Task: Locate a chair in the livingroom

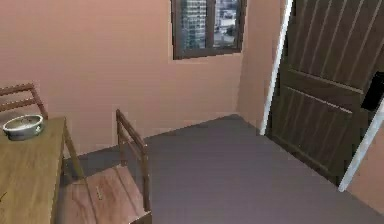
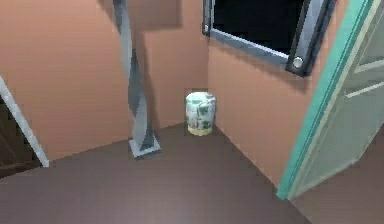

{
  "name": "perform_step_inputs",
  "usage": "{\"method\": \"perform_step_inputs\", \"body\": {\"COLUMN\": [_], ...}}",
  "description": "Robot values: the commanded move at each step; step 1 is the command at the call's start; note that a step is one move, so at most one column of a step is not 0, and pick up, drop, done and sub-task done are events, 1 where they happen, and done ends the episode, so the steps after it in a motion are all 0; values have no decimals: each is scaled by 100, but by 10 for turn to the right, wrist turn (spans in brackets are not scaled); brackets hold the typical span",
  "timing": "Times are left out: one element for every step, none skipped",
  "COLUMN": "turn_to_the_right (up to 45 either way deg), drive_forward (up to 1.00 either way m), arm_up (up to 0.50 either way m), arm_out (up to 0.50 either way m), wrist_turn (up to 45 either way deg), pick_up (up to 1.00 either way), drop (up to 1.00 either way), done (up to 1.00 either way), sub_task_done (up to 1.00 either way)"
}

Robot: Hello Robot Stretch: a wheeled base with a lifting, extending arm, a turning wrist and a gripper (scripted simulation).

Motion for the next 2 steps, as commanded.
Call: {"method": "perform_step_inputs", "body": {"turn_to_the_right": [-330, 0], "drive_forward": [0, 0], "arm_up": [0, 0], "arm_out": [0, 0], "wrist_turn": [0, 0], "pick_up": [0, 0], "drop": [0, 0], "done": [0, 100], "sub_task_done": [0, 0]}}
